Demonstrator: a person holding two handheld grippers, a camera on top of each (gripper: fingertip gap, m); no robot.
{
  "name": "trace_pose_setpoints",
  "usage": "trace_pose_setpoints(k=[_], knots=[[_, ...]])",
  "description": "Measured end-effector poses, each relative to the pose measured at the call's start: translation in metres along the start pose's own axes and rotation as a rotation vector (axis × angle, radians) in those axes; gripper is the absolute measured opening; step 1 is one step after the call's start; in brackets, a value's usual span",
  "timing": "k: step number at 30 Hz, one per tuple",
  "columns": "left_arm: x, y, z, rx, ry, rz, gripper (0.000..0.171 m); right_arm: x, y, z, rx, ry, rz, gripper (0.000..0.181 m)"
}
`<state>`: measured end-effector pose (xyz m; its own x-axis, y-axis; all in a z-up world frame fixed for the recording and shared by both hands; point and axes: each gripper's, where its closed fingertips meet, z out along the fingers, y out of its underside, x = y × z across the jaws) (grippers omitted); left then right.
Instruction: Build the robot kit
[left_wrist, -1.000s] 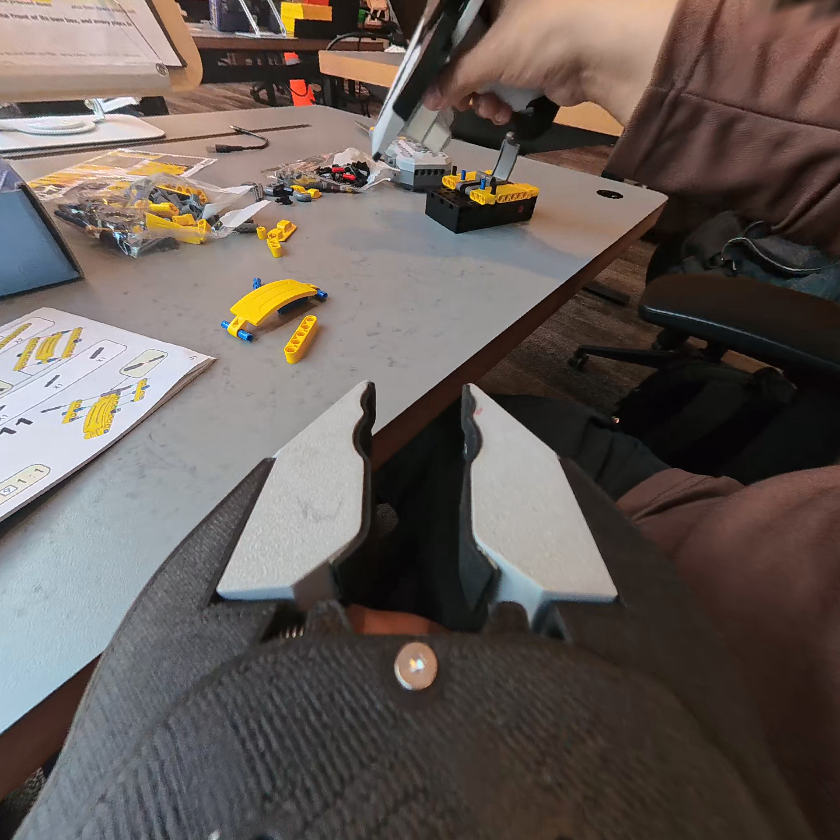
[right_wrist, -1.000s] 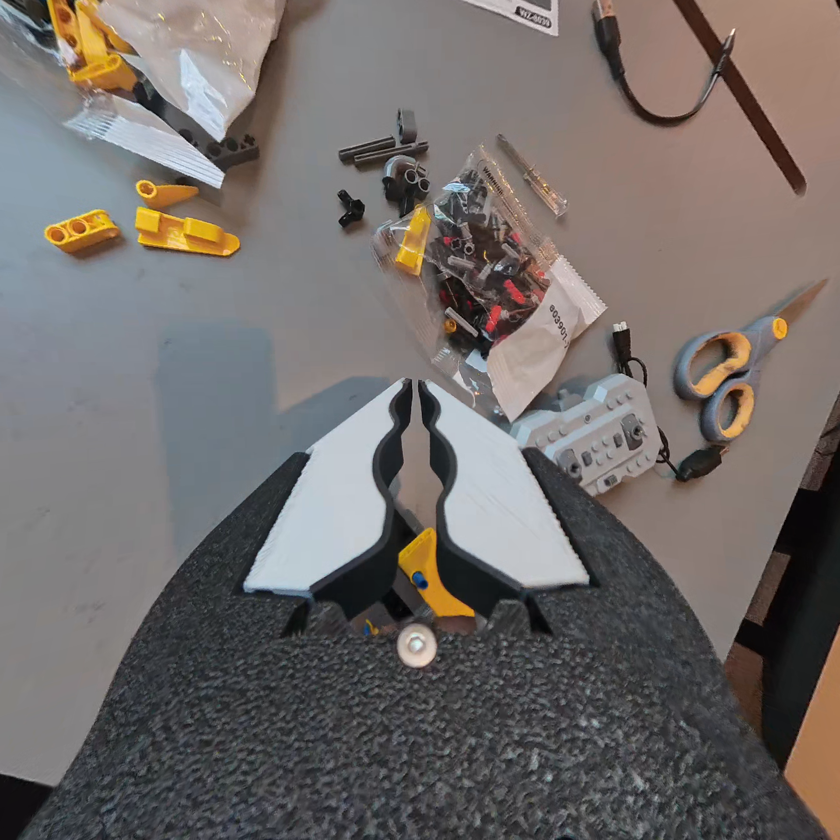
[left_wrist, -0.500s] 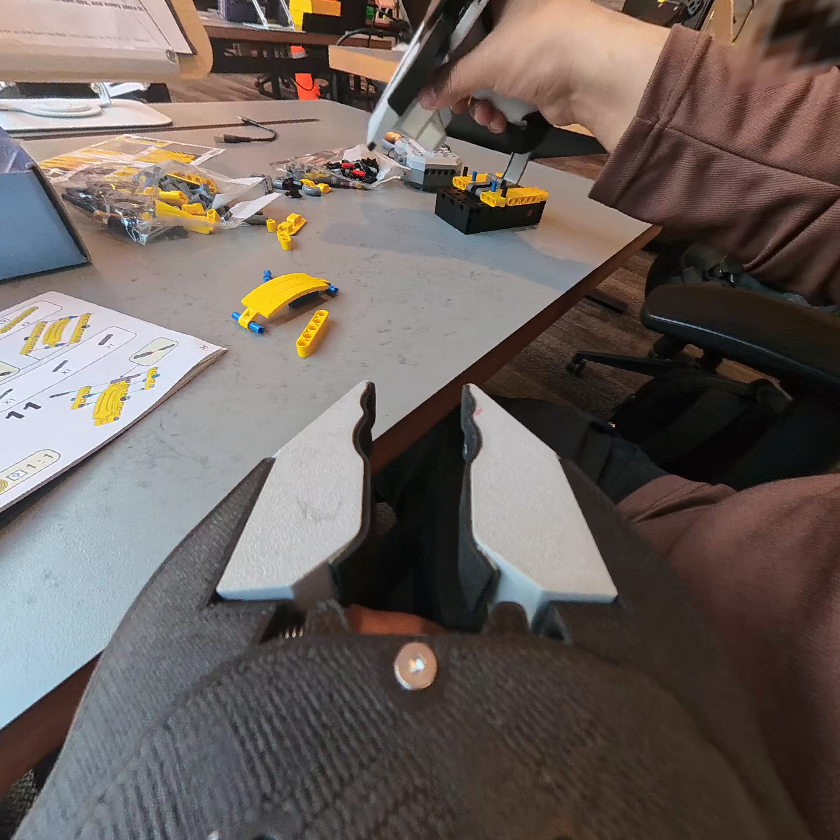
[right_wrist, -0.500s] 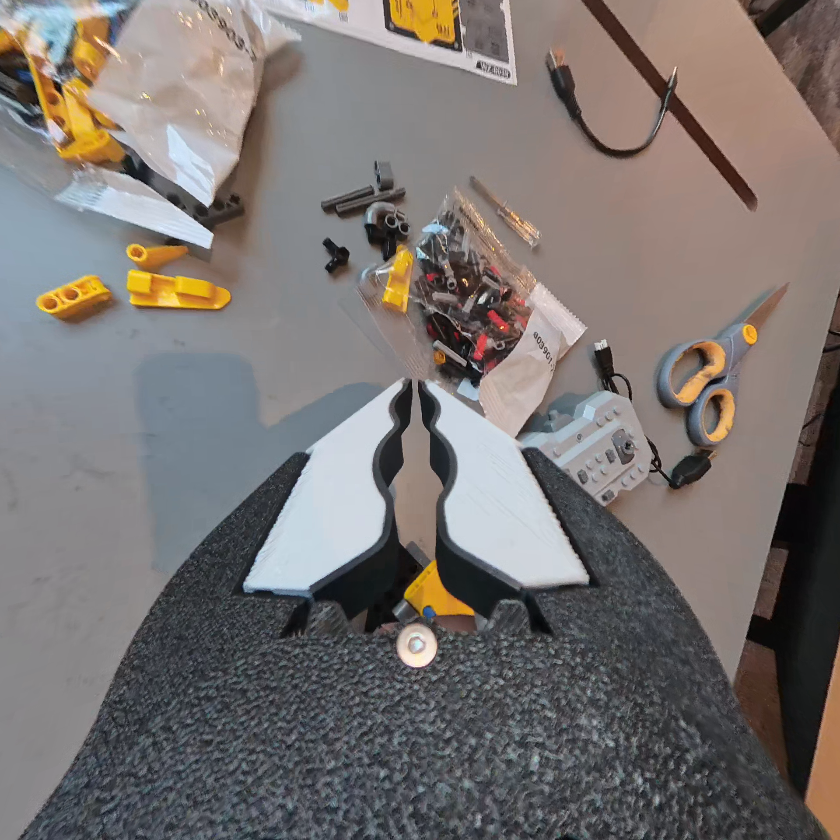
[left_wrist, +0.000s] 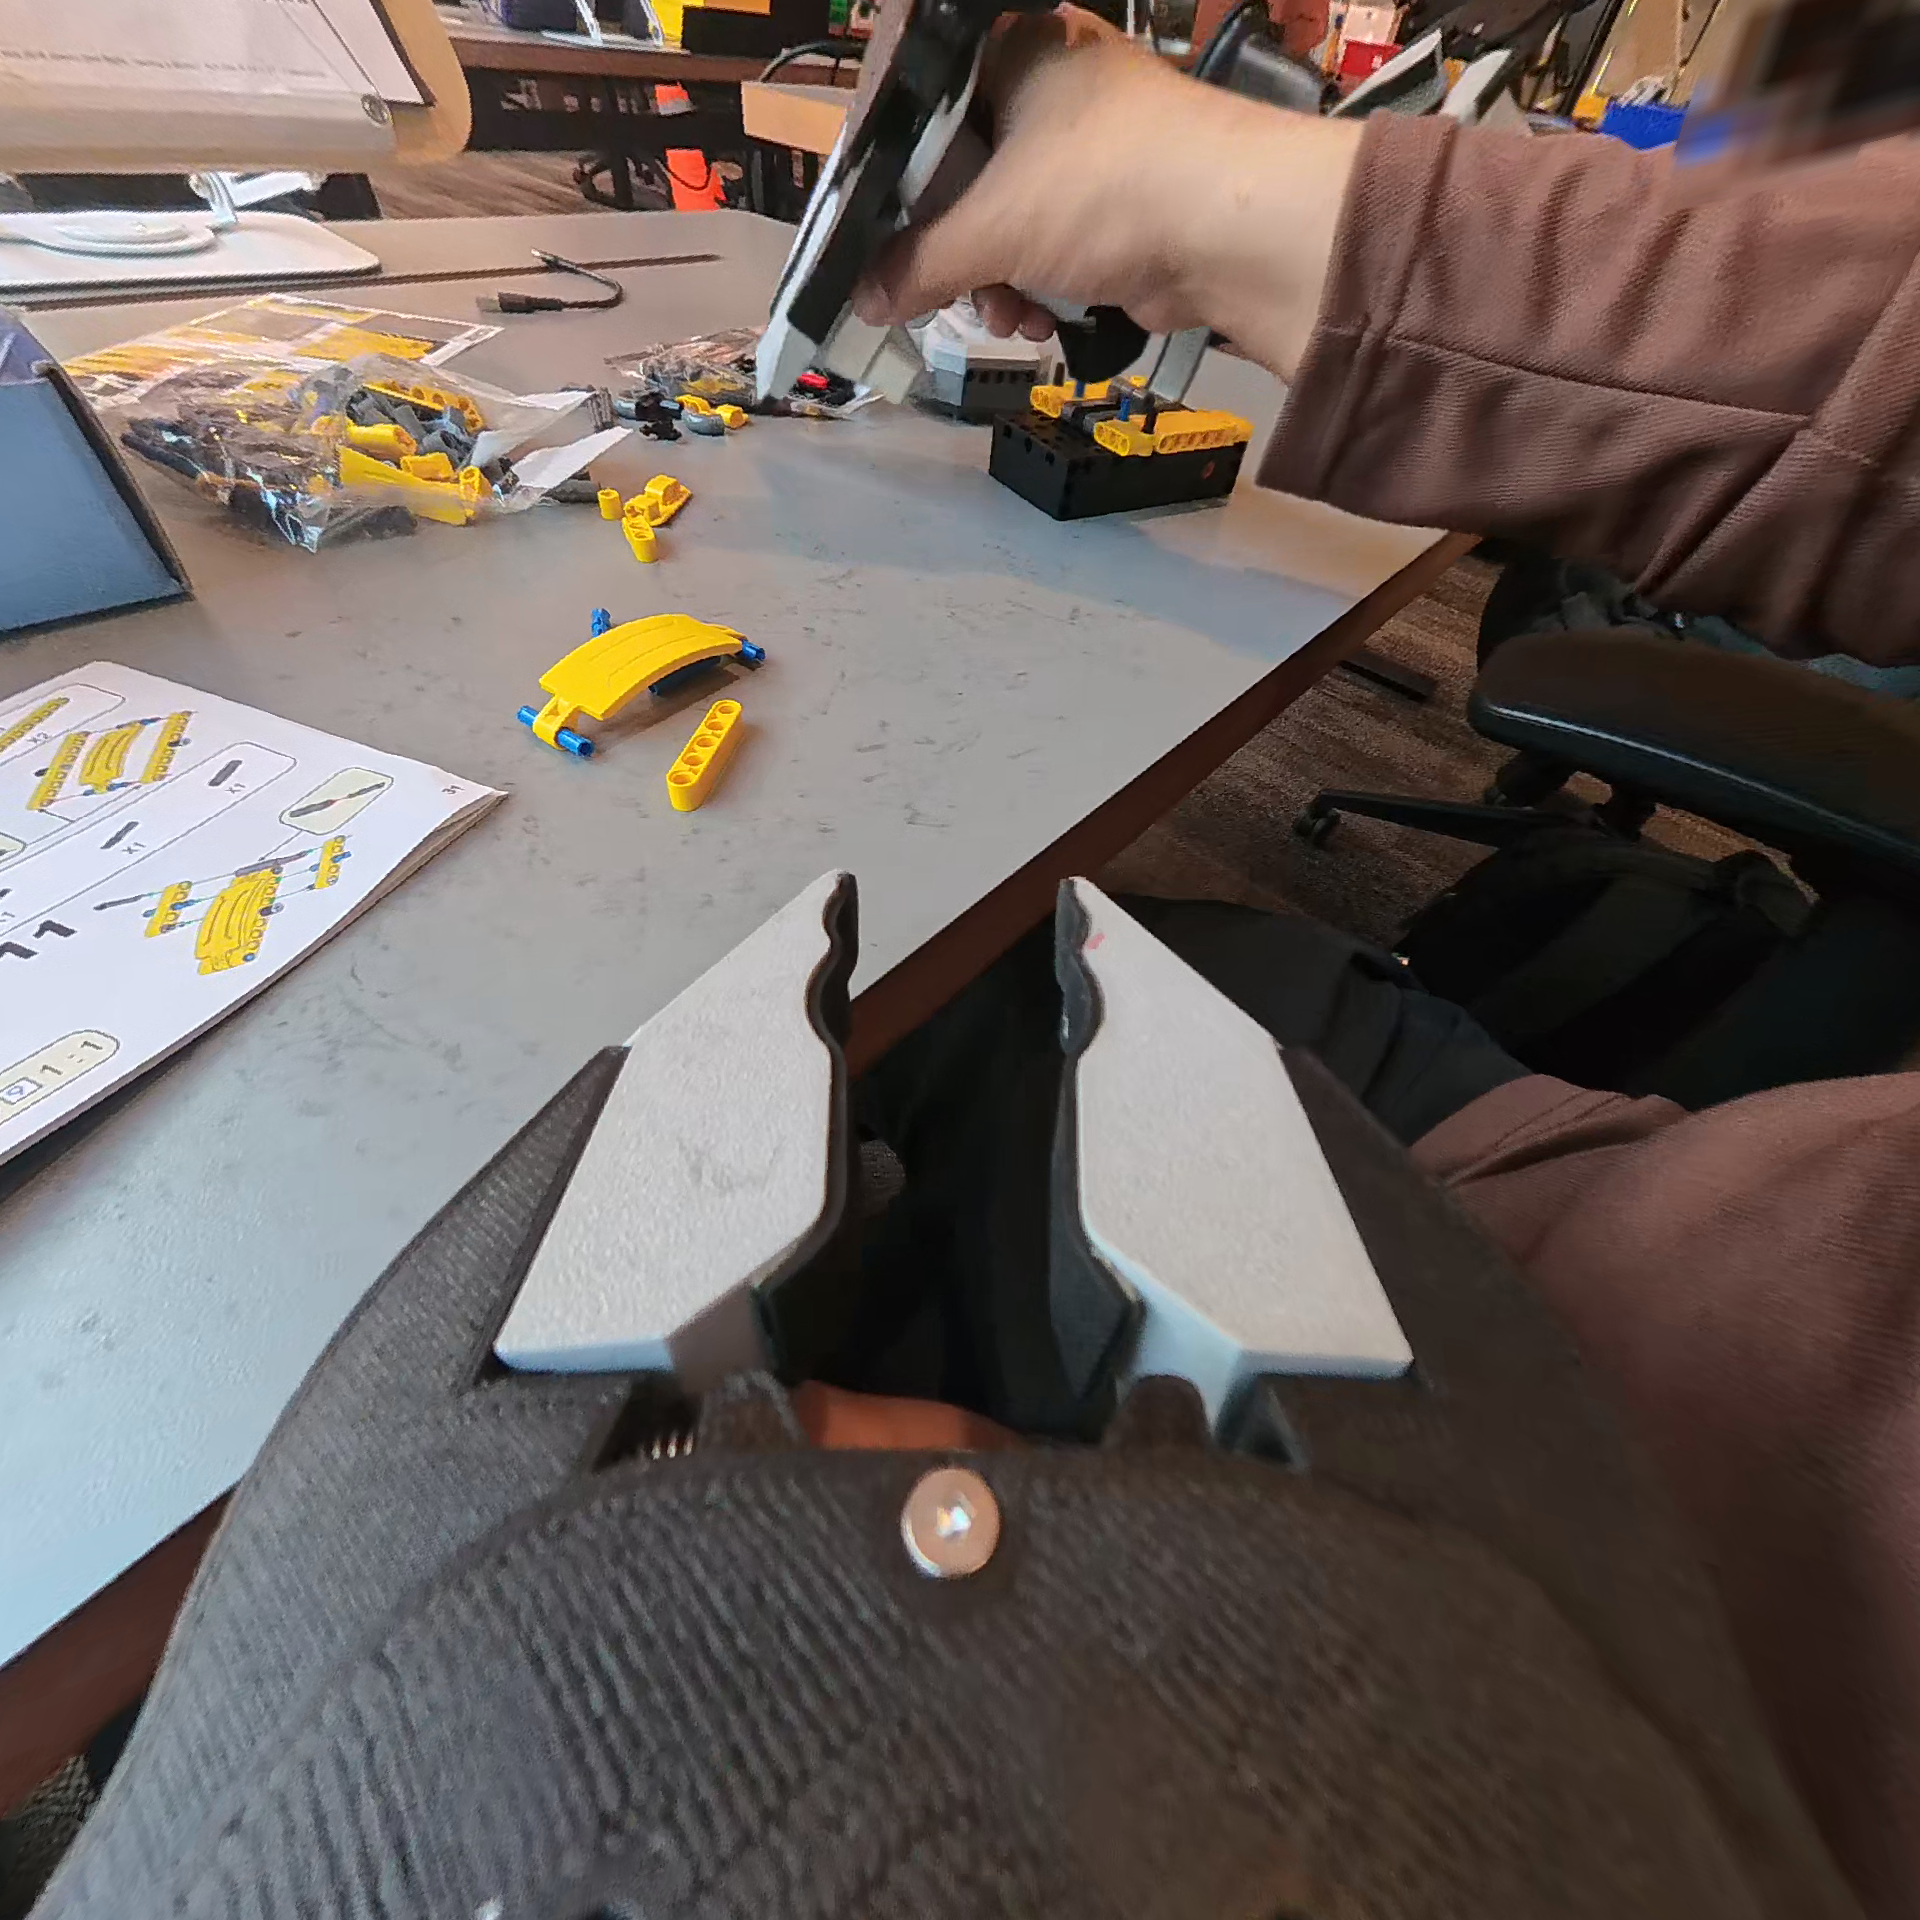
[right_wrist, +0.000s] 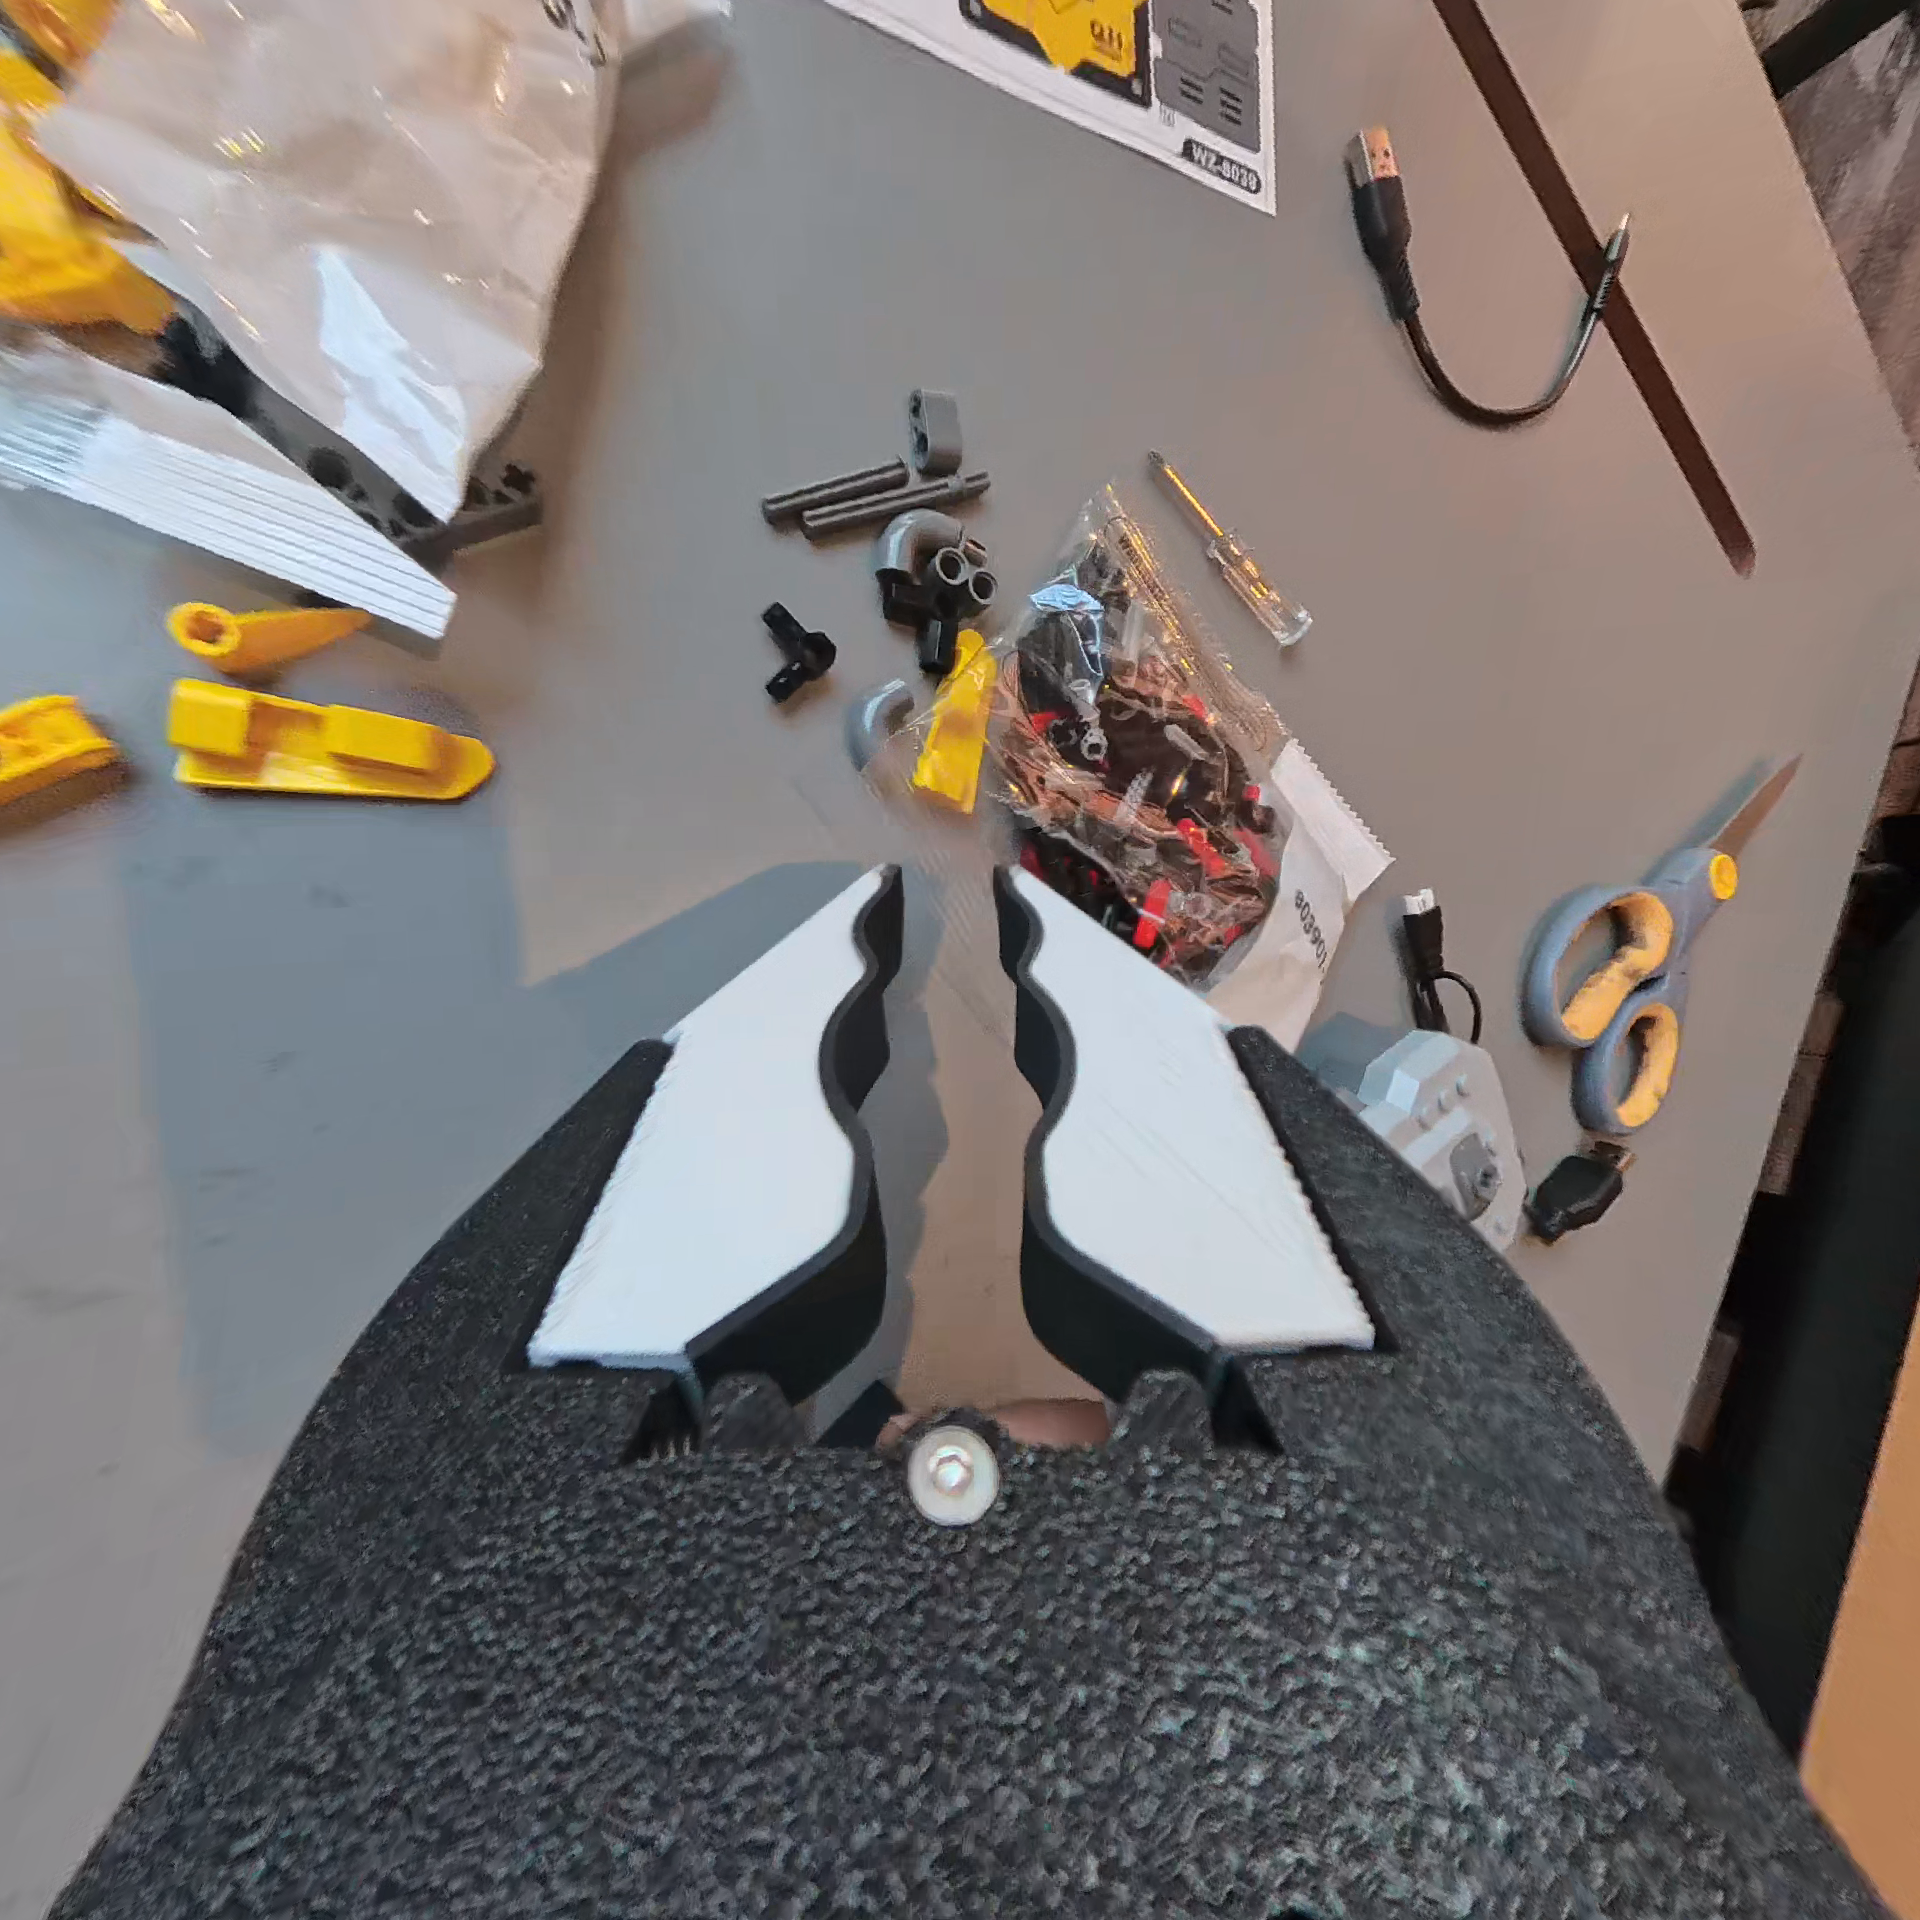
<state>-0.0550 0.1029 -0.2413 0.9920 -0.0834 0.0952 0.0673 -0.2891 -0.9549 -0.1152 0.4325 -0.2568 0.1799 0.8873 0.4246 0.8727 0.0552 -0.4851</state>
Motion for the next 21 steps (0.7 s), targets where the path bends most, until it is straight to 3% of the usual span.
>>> trace_pose_setpoints(k=[4,14,21], knots=[[-0.004,0.000,-0.001,0.003,-0.010,-0.002,0.035,-0.003,0.004,0.008,-0.030,-0.009,-0.036,0.001],[-0.002,0.000,-0.001,0.001,0.002,-0.015,0.035,-0.027,0.021,-0.036,-0.001,-0.033,-0.058,0.001],[-0.002,0.002,0.002,-0.009,-0.010,0.011,0.035,-0.065,0.024,-0.051,0.050,-0.135,-0.103,0.001]])
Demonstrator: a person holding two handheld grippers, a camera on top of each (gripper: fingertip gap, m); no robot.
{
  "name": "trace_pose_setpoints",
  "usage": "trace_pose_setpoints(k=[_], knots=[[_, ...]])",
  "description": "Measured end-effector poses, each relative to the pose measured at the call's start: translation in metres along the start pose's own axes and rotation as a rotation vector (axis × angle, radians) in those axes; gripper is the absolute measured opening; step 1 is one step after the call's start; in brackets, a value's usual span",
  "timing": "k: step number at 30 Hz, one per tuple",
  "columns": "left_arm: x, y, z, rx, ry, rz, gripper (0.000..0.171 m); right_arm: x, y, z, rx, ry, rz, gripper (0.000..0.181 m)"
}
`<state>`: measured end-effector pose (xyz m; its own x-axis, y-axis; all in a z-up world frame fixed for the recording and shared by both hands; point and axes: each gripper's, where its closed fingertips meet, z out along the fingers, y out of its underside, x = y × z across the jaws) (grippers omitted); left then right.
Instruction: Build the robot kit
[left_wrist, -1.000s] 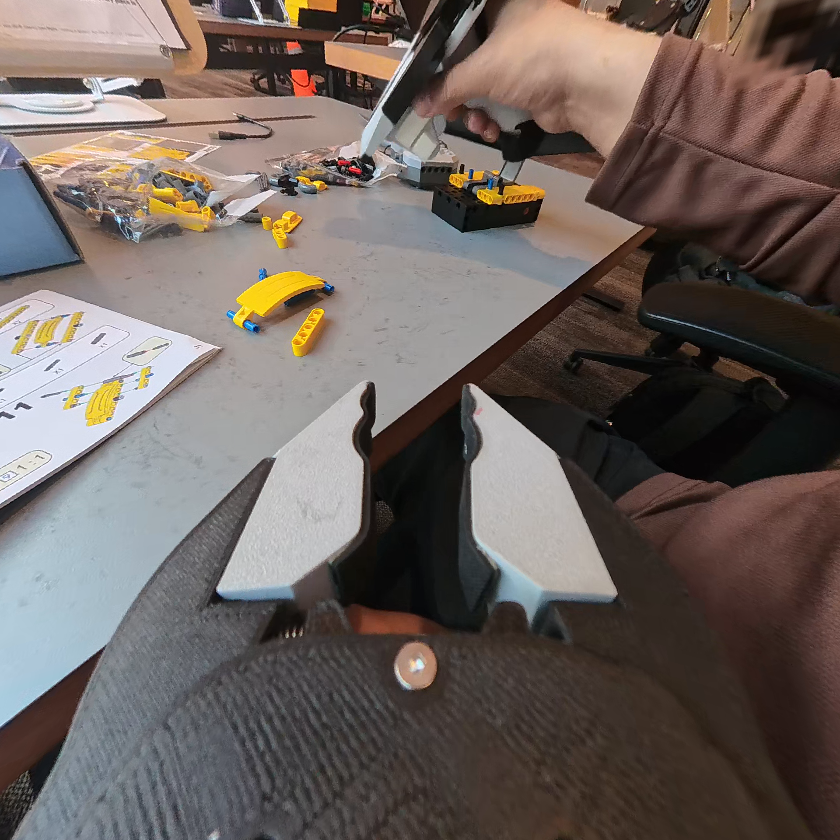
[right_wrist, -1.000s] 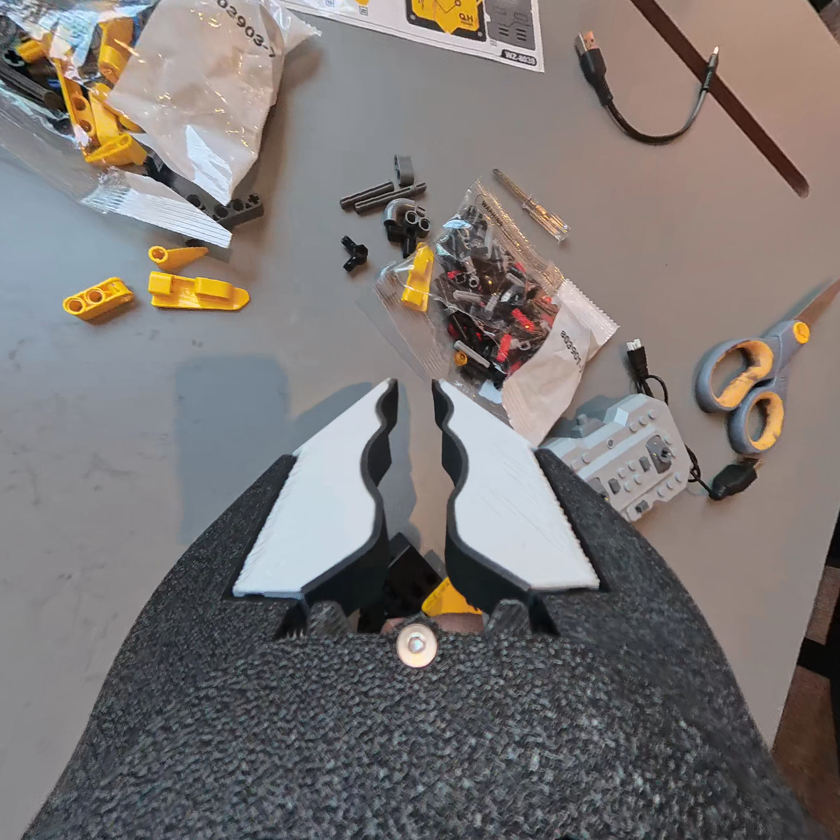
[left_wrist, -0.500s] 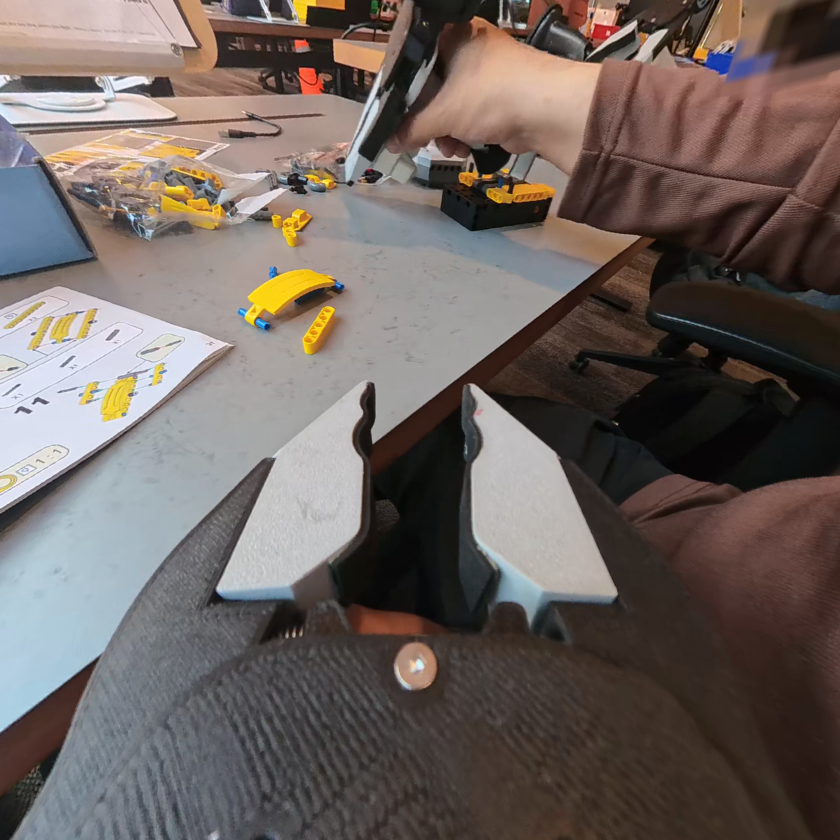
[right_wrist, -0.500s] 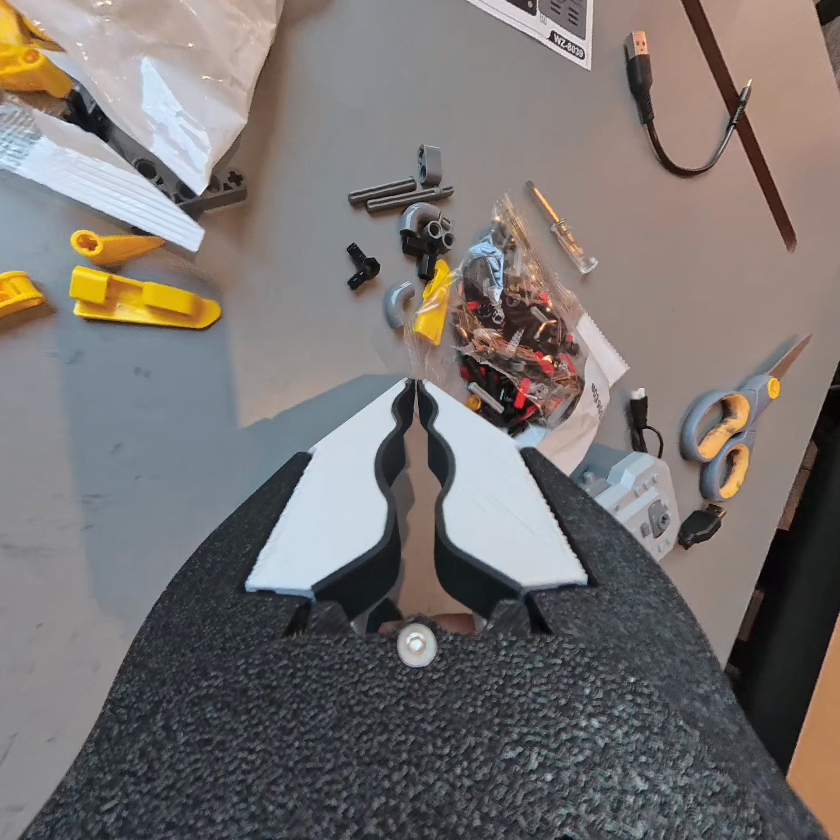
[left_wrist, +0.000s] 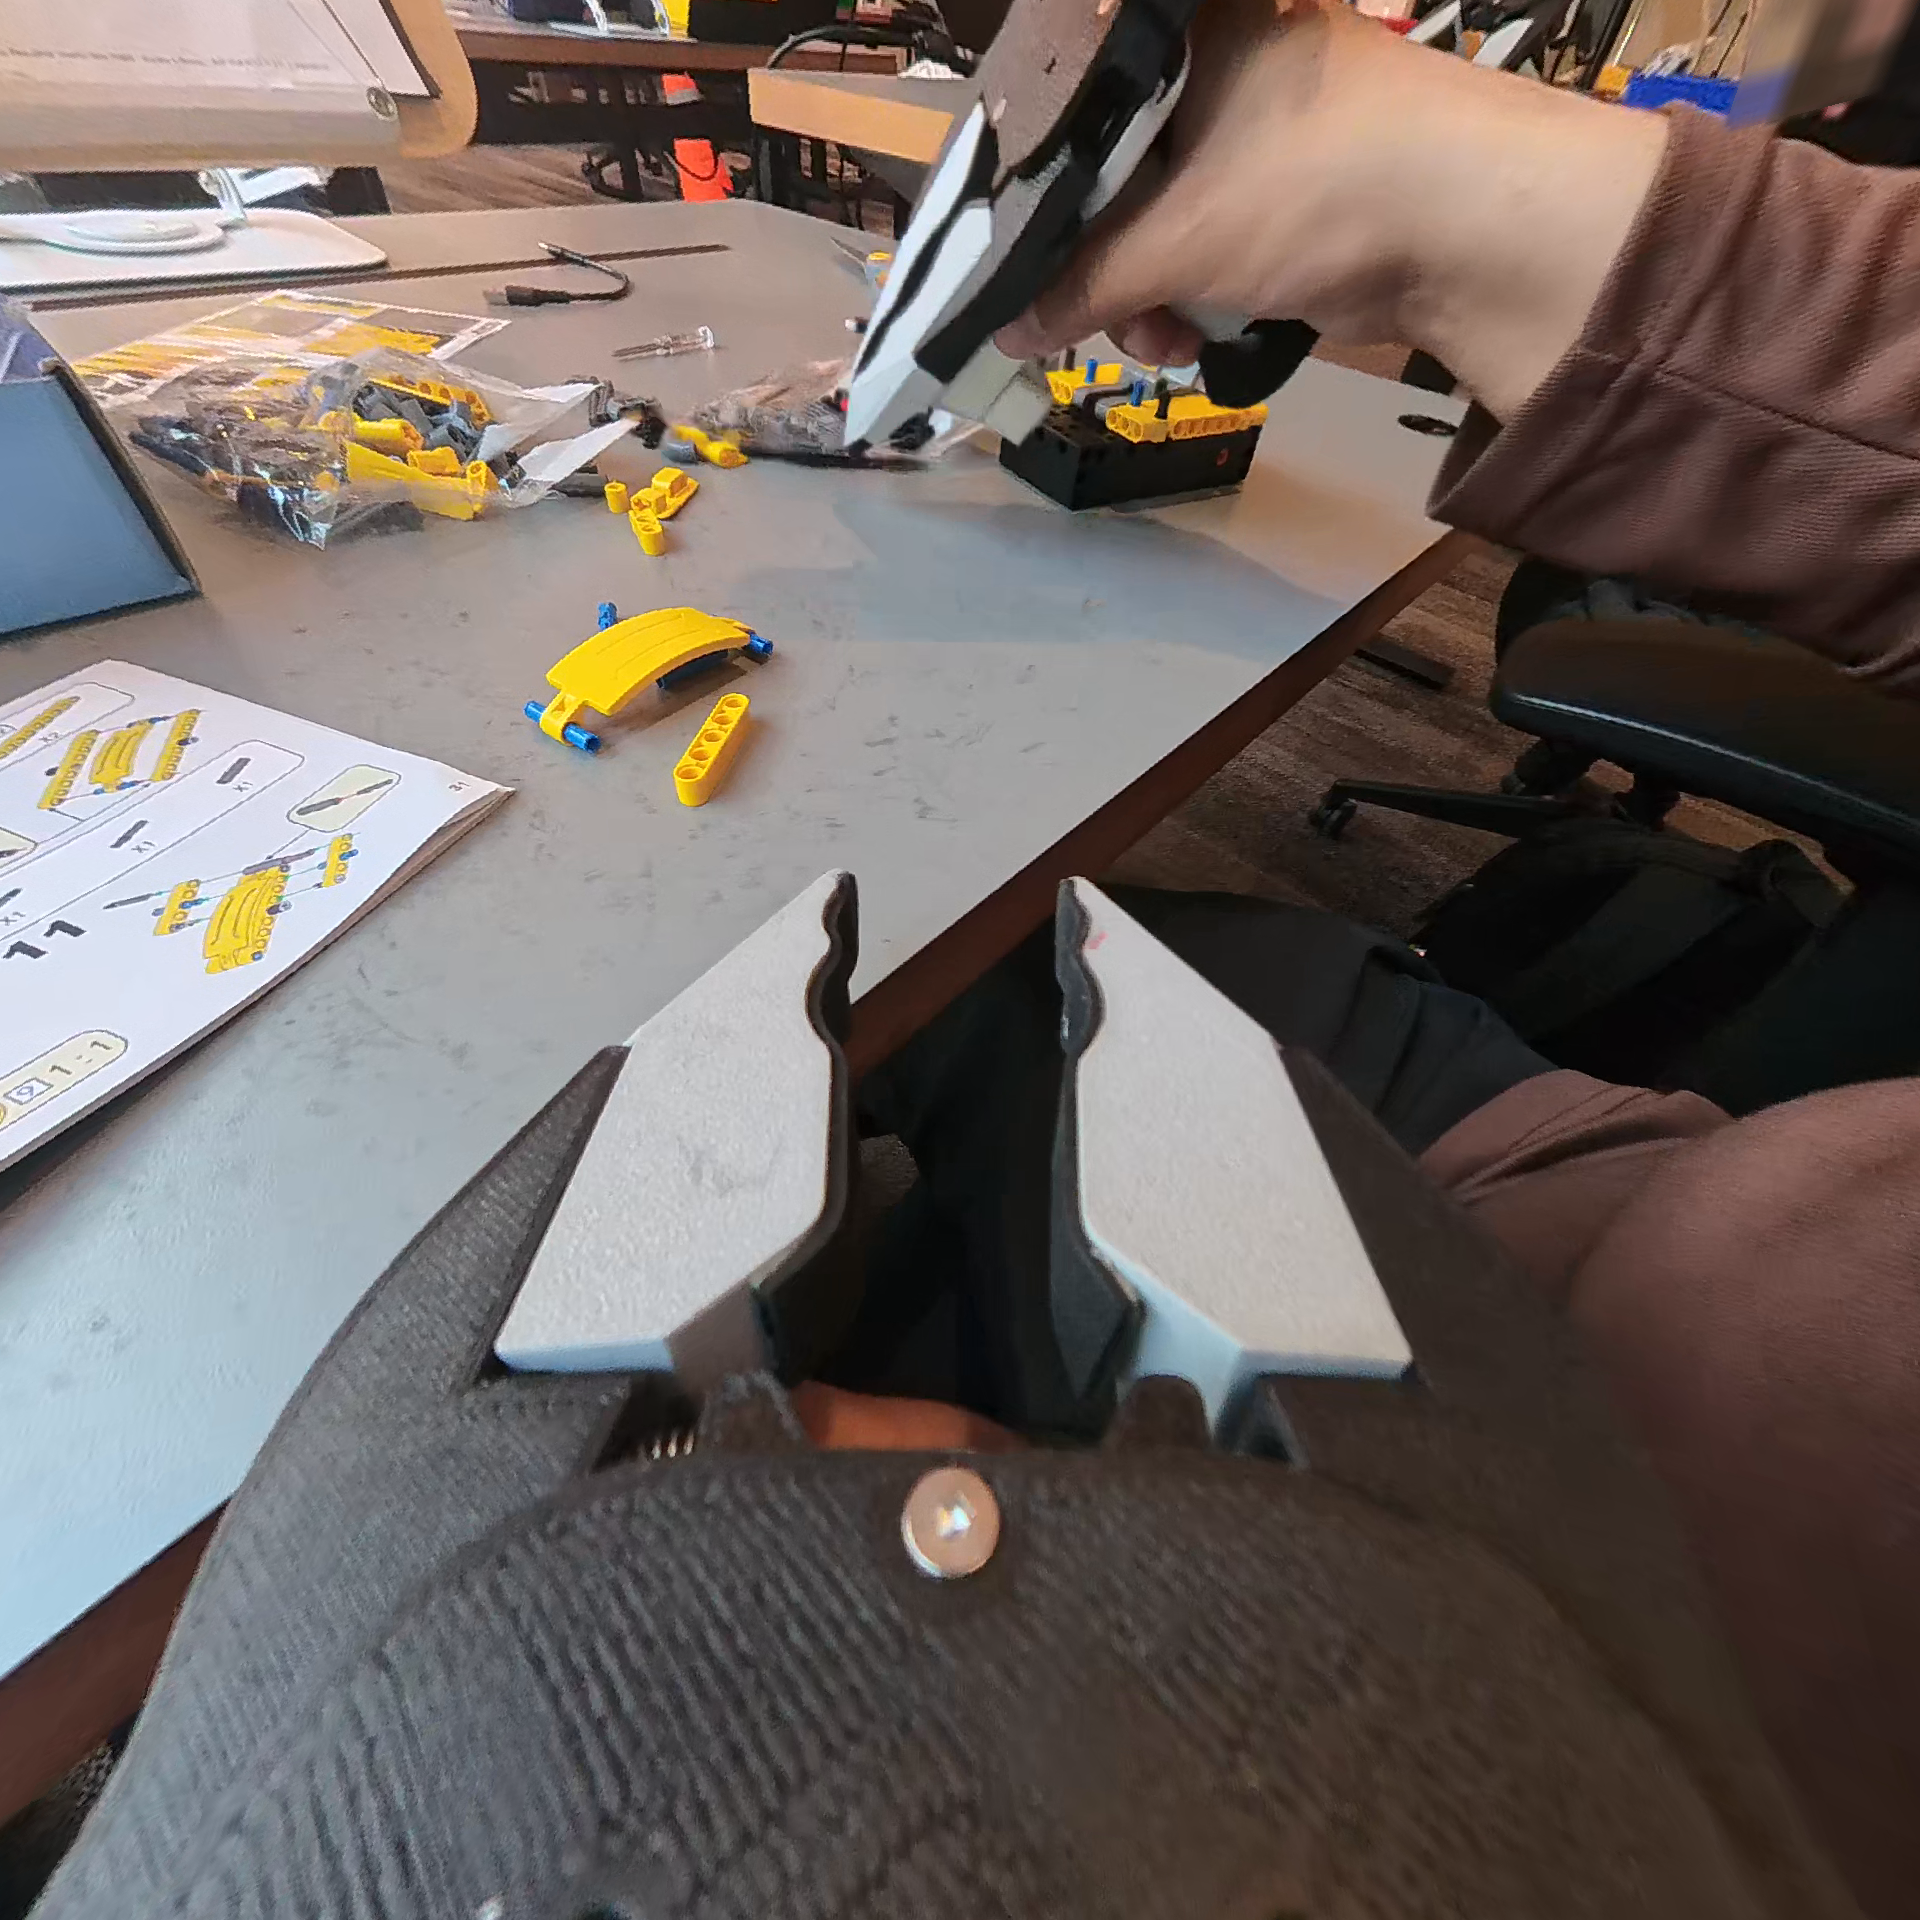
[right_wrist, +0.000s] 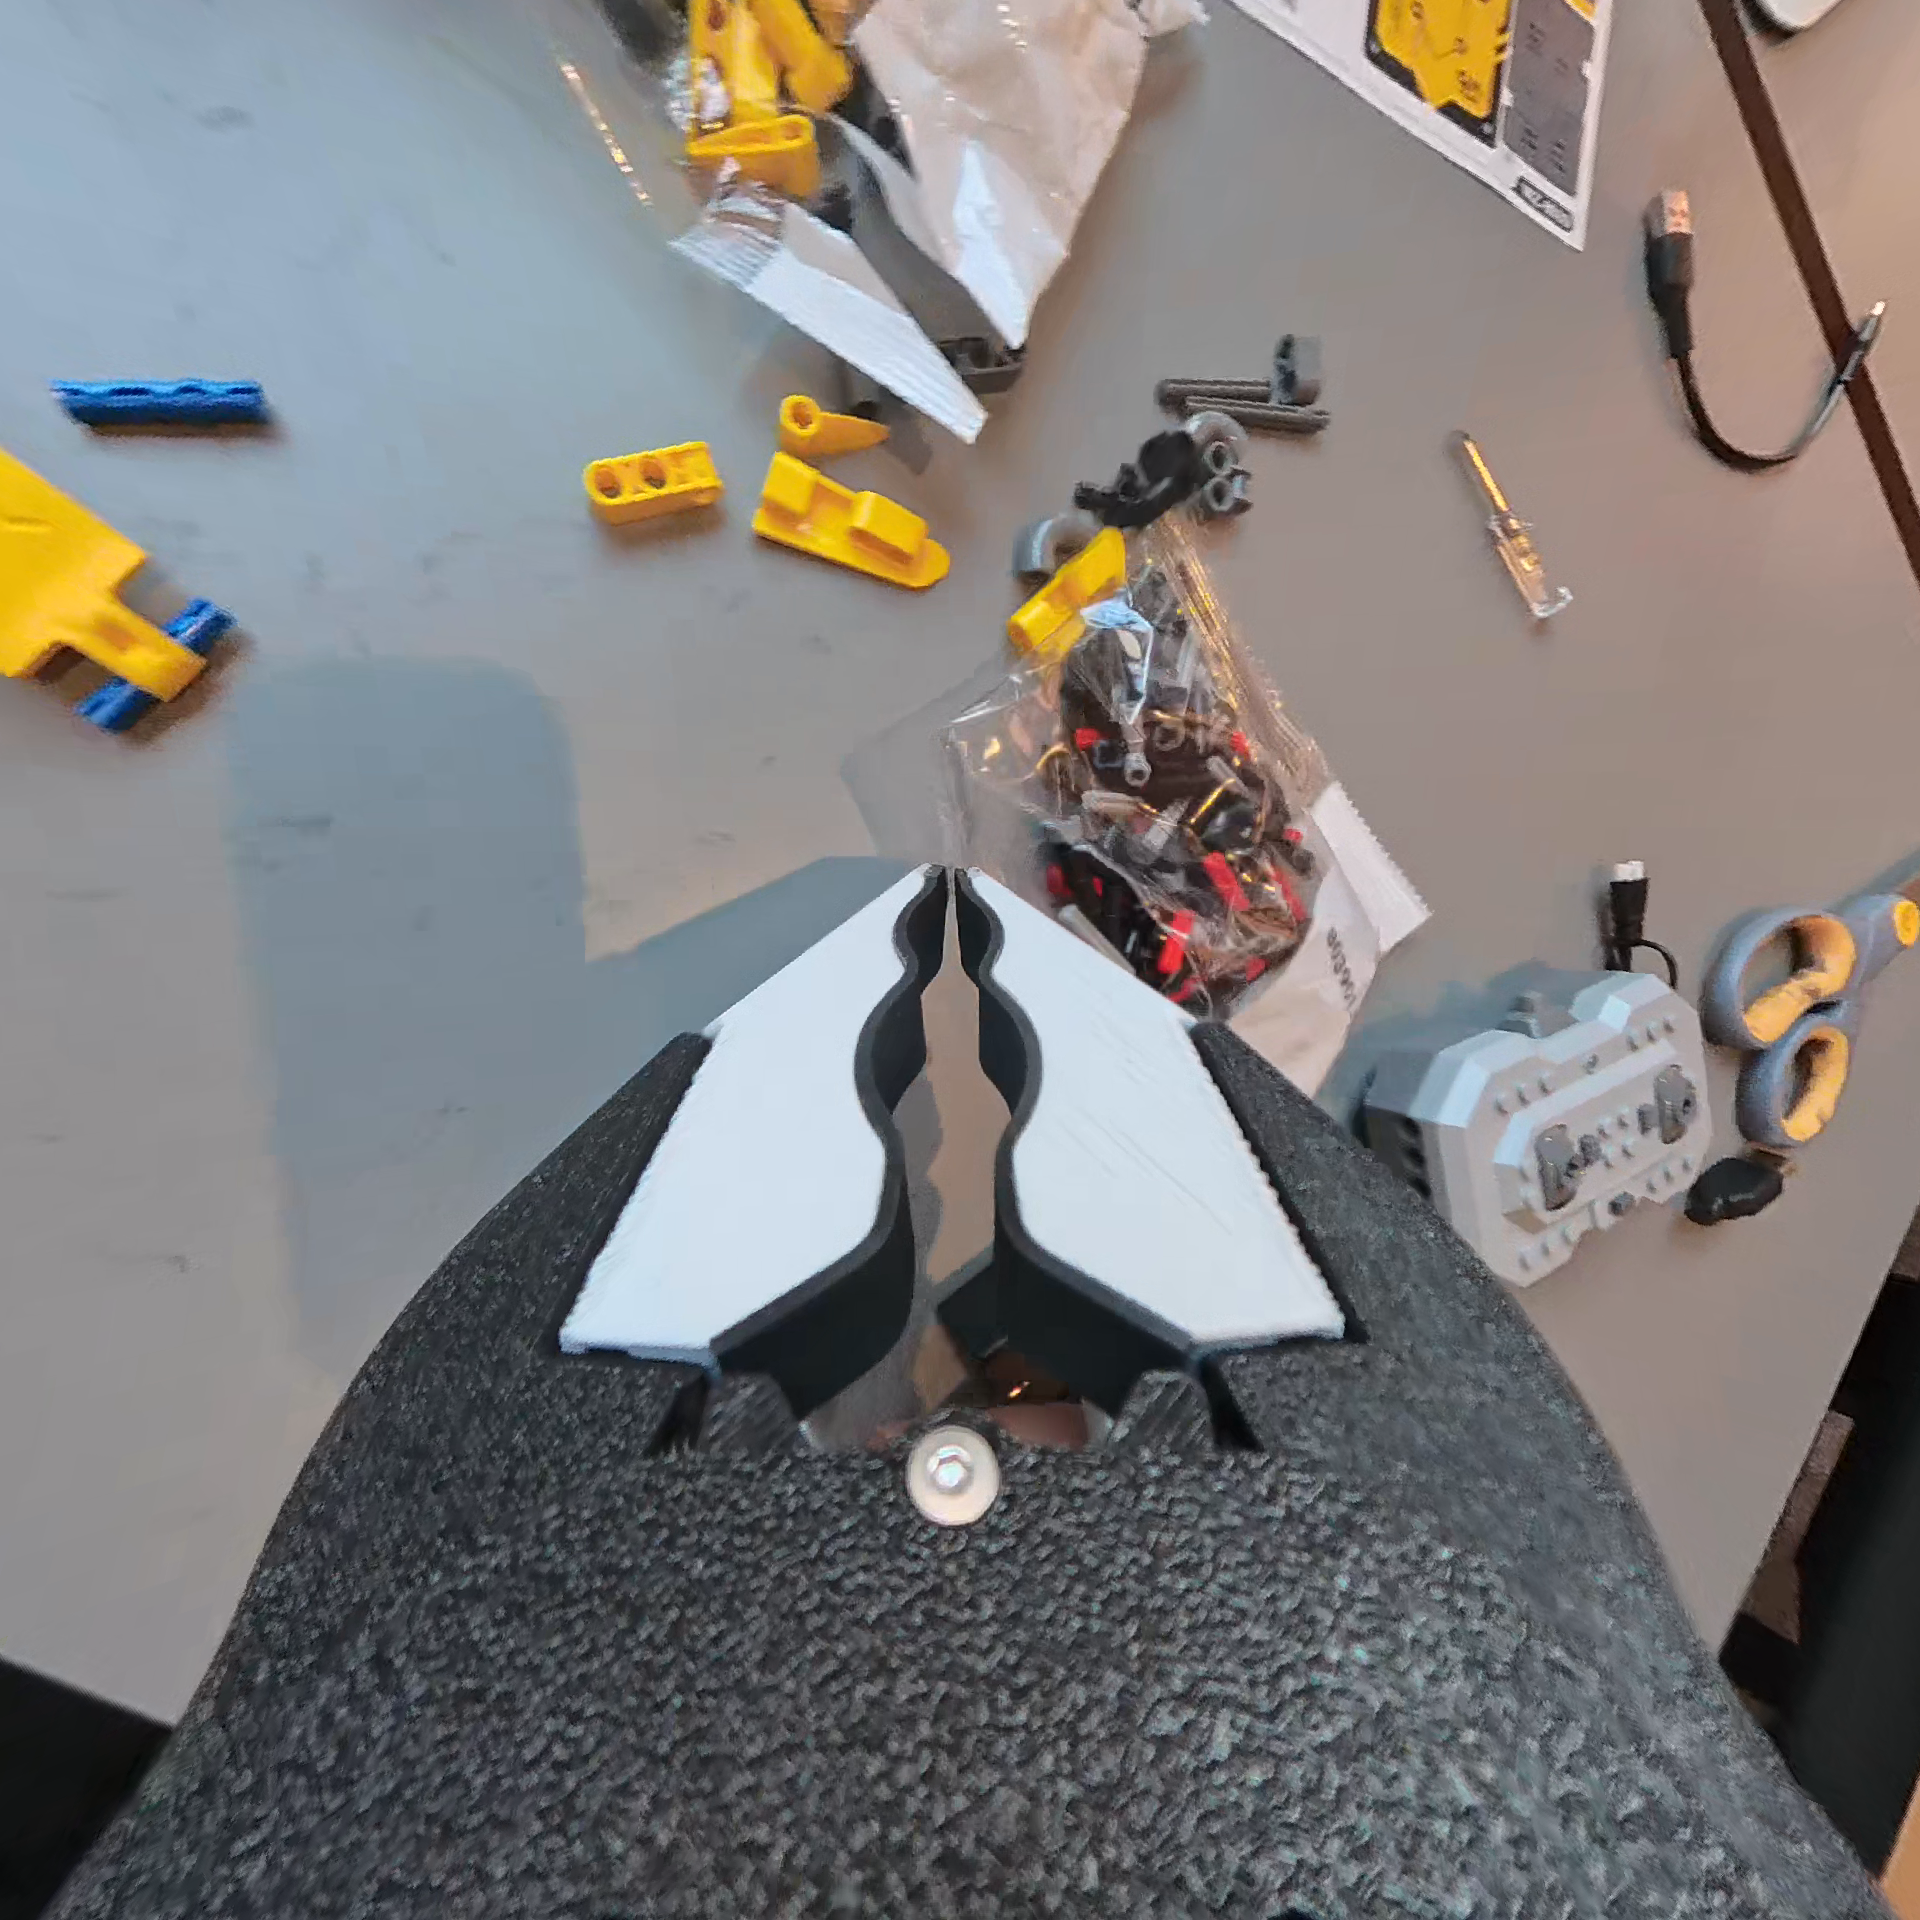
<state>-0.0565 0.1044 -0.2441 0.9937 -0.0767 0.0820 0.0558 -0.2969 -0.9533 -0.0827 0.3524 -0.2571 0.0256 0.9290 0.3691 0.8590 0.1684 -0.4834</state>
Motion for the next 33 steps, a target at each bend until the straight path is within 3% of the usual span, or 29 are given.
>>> trace_pose_setpoints(k=[11,18,21,26,33], knots=[[-0.003,0.004,0.003,-0.019,-0.008,0.003,0.035,-0.034,0.015,-0.034,0.068,-0.070,0.018,0.006],[-0.005,0.006,0.006,-0.029,-0.021,0.008,0.035,-0.020,0.040,-0.057,0.132,-0.025,0.125,0.008],[-0.005,0.007,0.007,-0.032,-0.025,0.014,0.035,-0.023,0.052,-0.049,0.088,-0.033,0.121,0.008],[-0.006,0.008,0.006,-0.037,-0.041,0.044,0.034,0.004,0.073,-0.045,0.009,0.098,0.090,0.002],[-0.007,0.008,0.006,-0.040,-0.033,0.026,0.034,0.036,0.099,-0.049,-0.005,0.155,0.193,0.003]])
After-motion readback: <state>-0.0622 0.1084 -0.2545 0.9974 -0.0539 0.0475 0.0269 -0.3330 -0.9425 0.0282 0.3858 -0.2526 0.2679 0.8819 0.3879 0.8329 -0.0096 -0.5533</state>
